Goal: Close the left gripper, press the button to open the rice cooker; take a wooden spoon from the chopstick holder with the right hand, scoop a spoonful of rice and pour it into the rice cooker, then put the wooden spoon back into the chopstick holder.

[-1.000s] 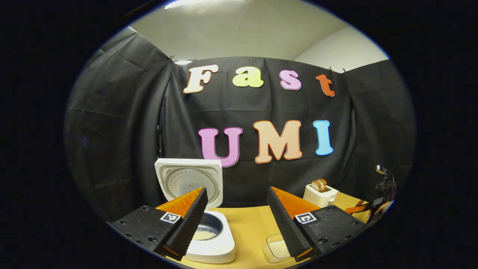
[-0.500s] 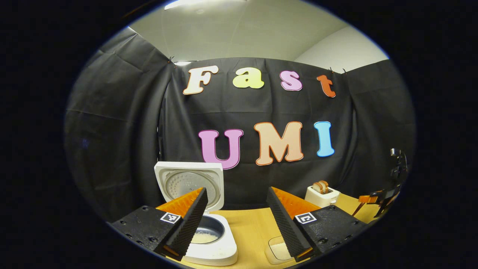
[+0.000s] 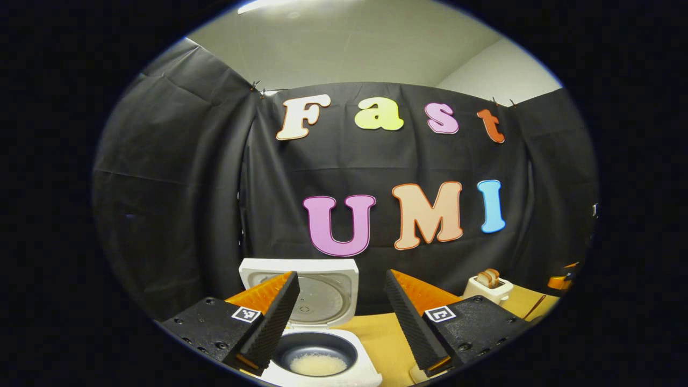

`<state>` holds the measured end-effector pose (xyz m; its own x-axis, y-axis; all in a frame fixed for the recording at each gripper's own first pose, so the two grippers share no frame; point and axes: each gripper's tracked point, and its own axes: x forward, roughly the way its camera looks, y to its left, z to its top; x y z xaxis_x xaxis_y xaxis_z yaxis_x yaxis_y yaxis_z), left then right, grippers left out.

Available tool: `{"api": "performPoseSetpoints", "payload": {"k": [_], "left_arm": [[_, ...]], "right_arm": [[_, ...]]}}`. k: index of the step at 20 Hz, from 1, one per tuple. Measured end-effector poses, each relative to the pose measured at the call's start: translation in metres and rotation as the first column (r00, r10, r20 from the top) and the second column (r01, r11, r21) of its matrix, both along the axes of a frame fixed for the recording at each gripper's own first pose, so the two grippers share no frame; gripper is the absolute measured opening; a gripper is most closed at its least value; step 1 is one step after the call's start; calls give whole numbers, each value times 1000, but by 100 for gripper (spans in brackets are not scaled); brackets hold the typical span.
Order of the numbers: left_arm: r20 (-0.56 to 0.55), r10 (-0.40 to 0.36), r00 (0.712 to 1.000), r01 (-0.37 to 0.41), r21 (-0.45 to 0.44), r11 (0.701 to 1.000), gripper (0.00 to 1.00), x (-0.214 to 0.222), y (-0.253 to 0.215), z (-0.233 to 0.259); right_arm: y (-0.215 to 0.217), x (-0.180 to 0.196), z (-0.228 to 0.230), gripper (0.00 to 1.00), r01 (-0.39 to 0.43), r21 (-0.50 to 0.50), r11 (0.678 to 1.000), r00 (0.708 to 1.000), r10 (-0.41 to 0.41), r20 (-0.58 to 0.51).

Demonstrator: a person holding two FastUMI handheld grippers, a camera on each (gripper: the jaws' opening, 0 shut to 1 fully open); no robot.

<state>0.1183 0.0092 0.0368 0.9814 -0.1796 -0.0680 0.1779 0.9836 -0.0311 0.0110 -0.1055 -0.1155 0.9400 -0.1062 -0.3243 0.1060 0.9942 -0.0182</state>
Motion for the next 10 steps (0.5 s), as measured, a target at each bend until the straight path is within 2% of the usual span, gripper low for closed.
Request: {"api": "performPoseSetpoints", "payload": {"k": [7, 10], "left_arm": [[-27, 28, 999, -26, 60, 998, 94, 67, 25, -7], [-52, 41, 998, -38, 57, 998, 94, 95, 32, -14]], "right_arm": [[19, 4, 0, 100, -13, -38, 999, 1000, 13, -20], [27, -2, -3, 100, -21, -56, 998, 999, 19, -29]]}}
